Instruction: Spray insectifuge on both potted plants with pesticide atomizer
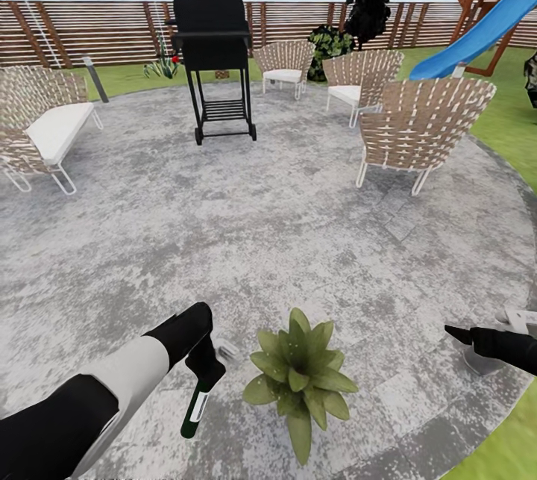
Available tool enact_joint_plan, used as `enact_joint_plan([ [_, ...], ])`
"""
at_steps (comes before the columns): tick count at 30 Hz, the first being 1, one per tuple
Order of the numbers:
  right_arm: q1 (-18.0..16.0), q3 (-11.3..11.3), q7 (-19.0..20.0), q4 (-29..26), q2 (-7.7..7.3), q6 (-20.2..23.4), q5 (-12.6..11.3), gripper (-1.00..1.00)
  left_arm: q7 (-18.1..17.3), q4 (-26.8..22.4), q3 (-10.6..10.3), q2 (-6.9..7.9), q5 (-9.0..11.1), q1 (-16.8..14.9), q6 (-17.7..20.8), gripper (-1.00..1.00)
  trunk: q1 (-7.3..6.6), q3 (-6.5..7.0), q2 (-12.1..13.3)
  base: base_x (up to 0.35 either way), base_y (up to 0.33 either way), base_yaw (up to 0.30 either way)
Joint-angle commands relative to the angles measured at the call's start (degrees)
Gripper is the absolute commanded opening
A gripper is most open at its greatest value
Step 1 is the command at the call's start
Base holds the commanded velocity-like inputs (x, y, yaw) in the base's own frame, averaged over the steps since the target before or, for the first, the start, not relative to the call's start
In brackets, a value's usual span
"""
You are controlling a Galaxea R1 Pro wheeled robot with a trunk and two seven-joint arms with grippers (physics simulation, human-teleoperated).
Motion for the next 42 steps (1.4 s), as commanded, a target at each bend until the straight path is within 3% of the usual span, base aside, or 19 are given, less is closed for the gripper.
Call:
enact_joint_plan([
  [1,-0.1,0.0,0.6,-0.1,-0.02,0.2,0.5,1.00,-0.5,-0.1,0.0,-0.02,-0.6,0.0,0.2,-1.00,-0.01,-0.06,0.0,0.000,0.000,0.028],
  [20,-0.1,-0.1,0.6,-0.1,0.04,0.2,0.5,1.00,-0.6,-0.1,-0.1,0.07,-0.6,-0.2,0.2,-1.00,3.73,-3.41,-6.8,0.000,0.000,0.003],
  [42,-0.1,0.0,0.6,-0.1,-0.04,0.2,0.5,1.00,2.0,0.2,-0.4,1.17,-0.7,0.0,0.3,-1.00,3.73,-4.23,-6.8,0.000,0.000,0.000],
])
